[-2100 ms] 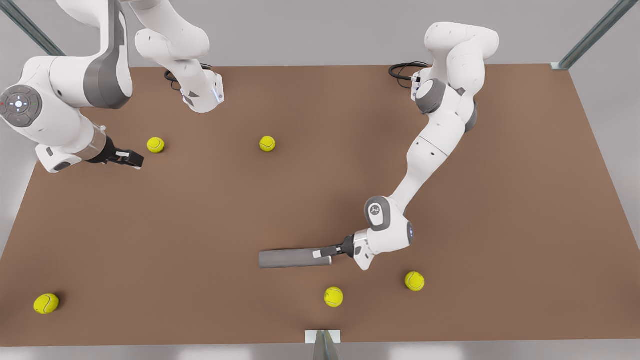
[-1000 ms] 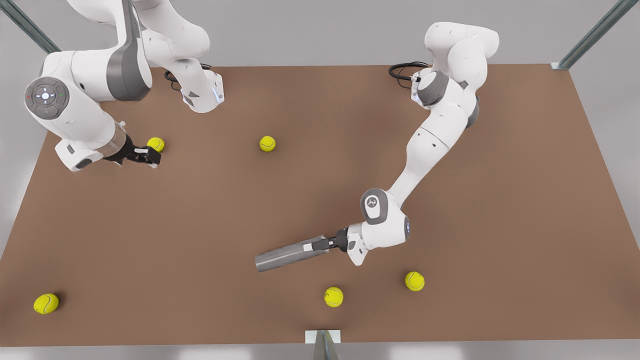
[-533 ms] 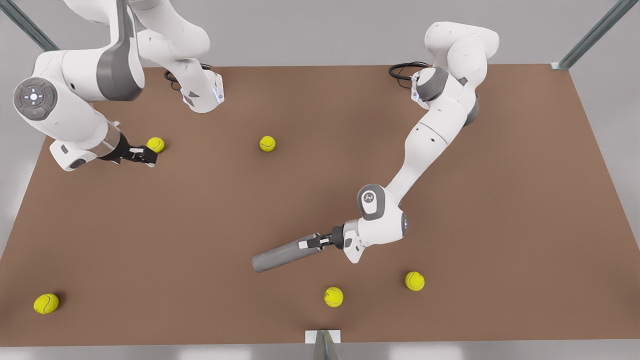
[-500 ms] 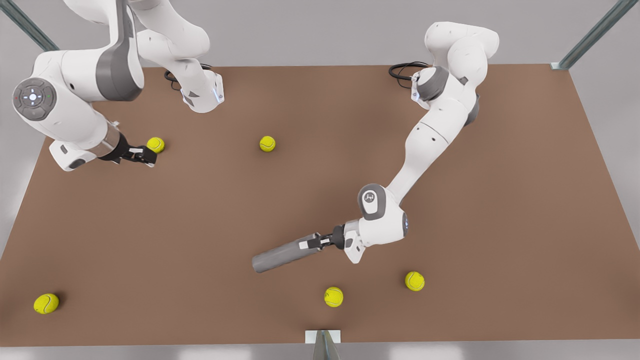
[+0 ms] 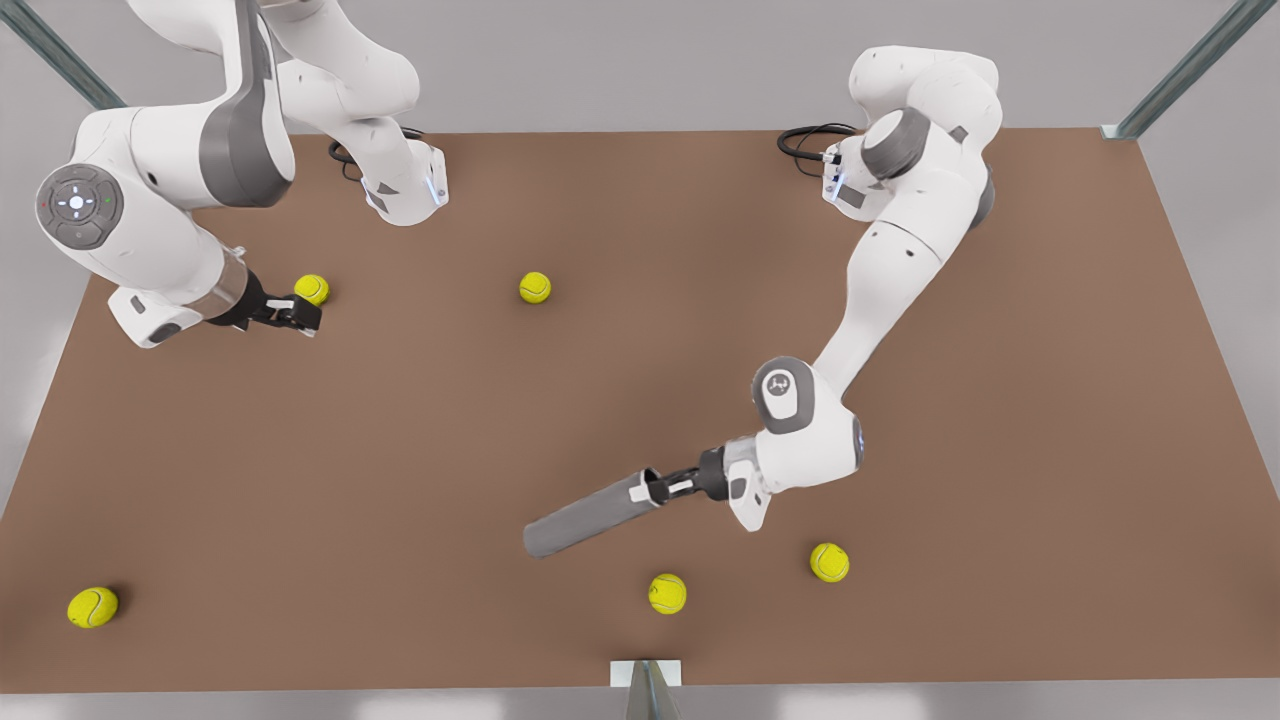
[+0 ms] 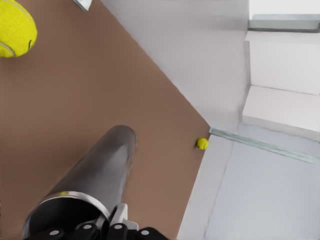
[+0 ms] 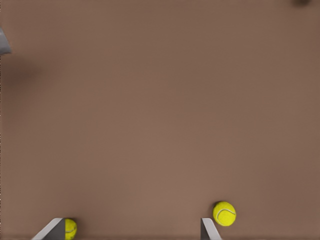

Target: Put the tennis tube upright

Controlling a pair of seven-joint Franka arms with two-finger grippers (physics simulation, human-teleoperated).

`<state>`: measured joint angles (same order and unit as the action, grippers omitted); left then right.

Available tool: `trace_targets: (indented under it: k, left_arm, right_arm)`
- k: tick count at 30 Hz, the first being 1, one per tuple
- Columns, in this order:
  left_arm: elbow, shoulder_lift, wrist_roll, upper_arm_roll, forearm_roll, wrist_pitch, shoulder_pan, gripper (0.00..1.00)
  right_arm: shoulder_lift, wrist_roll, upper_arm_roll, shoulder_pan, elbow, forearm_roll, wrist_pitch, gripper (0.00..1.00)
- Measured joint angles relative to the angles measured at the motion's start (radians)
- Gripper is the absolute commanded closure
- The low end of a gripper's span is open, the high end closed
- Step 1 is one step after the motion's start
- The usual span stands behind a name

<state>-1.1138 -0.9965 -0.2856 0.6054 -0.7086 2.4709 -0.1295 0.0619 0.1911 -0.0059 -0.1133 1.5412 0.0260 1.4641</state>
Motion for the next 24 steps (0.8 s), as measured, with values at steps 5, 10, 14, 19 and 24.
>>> trace_targets:
  k: [5, 10, 14, 19, 24]
  left_arm:
    - [-0.025, 0.036, -0.036, 0.0, 0.037, -0.059, 0.036, 0.79]
    - [-0.029, 0.08, -0.068, -0.001, 0.186, -0.178, 0.083, 0.79]
    - [-0.031, 0.099, -0.089, -0.004, 0.236, -0.242, 0.093, 0.79]
    - [-0.061, 0.152, -0.115, -0.008, 0.289, -0.306, 0.115, 0.79]
    - [-0.068, 0.179, -0.14, -0.009, 0.393, -0.381, 0.131, 0.79]
  right_arm:
    - [0.0, 0.0, 0.0, 0.002, -0.003, -0.008, 0.0, 0.0]
    - [0.009, 0.001, 0.0, 0.006, -0.012, -0.011, -0.001, 0.0]
    - [0.013, 0.0, -0.001, 0.005, -0.014, -0.02, -0.003, 0.0]
    - [0.02, 0.0, -0.002, 0.002, -0.017, -0.028, -0.004, 0.0]
    - [0.026, -0.001, -0.002, 0.003, -0.017, -0.033, -0.005, 0.0]
